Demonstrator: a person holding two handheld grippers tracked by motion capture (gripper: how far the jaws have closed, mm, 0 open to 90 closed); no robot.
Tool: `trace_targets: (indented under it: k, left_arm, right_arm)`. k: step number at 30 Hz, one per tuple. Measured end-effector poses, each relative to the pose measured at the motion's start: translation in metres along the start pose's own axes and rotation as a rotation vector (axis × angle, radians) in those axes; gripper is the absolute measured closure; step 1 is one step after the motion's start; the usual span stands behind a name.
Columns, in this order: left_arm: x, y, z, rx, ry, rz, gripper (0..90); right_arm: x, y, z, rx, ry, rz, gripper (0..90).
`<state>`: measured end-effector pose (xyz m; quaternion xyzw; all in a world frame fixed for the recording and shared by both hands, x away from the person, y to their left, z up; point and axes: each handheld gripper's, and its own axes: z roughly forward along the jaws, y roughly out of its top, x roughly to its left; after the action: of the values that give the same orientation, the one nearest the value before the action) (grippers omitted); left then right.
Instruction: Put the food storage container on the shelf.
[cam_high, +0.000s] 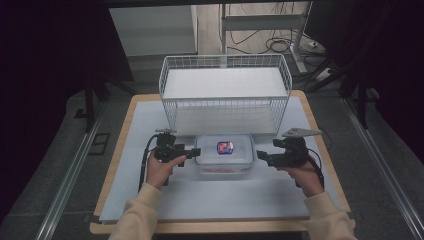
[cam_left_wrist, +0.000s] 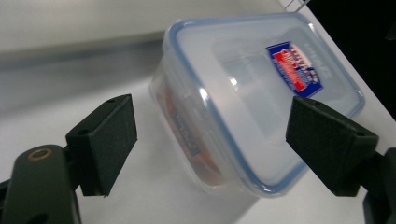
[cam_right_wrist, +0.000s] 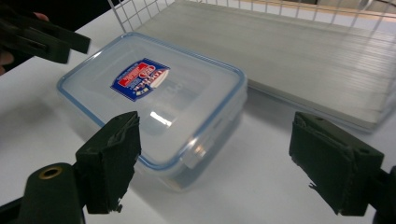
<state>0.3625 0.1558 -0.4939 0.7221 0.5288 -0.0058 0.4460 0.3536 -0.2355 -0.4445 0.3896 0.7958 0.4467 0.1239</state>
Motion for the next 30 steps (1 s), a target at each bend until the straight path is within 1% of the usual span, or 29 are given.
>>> trace_targets:
  k: [3,4,6,7,9,10,13,15,17,19,22,24,25,27,28,30]
  left_arm:
    - [0.002,-0.002,0.007,0.023,-0.012,-0.013,16.8]
    - [0.003,-0.002,0.011,0.029,-0.03,-0.022,16.8]
    - [0.003,-0.003,0.015,0.04,-0.051,-0.032,16.9]
    - [0.003,-0.003,0.017,0.046,-0.065,-0.034,17.1]
    - [0.004,-0.003,0.021,0.052,-0.094,-0.049,17.6]
    - [0.006,-0.004,0.023,0.057,-0.123,-0.064,18.1]
    - [0.007,-0.004,0.025,0.063,-0.147,-0.079,19.5]
    - [0.008,-0.005,0.025,0.067,-0.162,-0.085,20.5]
    - [0.009,-0.005,0.026,0.069,-0.185,-0.092,22.2]
    - [0.009,-0.005,0.027,0.07,-0.189,-0.095,23.5]
    - [0.01,-0.006,0.026,0.064,-0.193,-0.11,24.9]
    - [0.011,-0.006,0.026,0.056,-0.195,-0.124,26.0]
    - [0.011,-0.006,0.026,0.057,-0.196,-0.125,26.4]
    - [0.01,-0.006,0.026,0.05,-0.191,-0.124,26.8]
    - [0.01,-0.006,0.025,0.035,-0.179,-0.12,27.3]
    - [0.009,-0.006,0.021,0.008,-0.156,-0.105,32.2]
  right_arm:
    - [0.002,0.001,0.007,0.008,0.0,-0.003,16.2]
    - [0.002,0.001,0.008,0.012,0.0,-0.004,16.1]
    - [0.001,-0.001,0.01,0.014,-0.004,-0.008,16.1]
    - [0.001,-0.001,0.009,0.011,-0.006,0.0,16.1]
    - [-0.001,-0.002,0.007,0.005,-0.007,0.006,16.2]
    - [-0.002,-0.002,0.007,-0.001,-0.007,0.011,16.2]
    - [-0.005,-0.004,0.005,-0.009,-0.008,0.023,16.3]
    - [-0.006,-0.005,0.006,-0.007,-0.005,0.025,16.3]
    - [-0.006,-0.006,0.01,0.001,0.0,0.028,16.3]
    - [-0.006,-0.006,0.012,0.009,0.006,0.024,16.3]
    - [-0.006,-0.005,0.015,0.019,0.023,0.027,16.0]
    - [-0.009,-0.004,0.019,0.032,0.055,0.059,15.0]
    - [-0.01,-0.003,0.021,0.041,0.076,0.086,14.4]
    - [-0.013,-0.001,0.027,0.054,0.091,0.111,14.1]
    - [-0.013,0.0,0.029,0.062,0.095,0.115,13.8]
    - [-0.015,0.002,0.035,0.08,0.105,0.129,13.7]
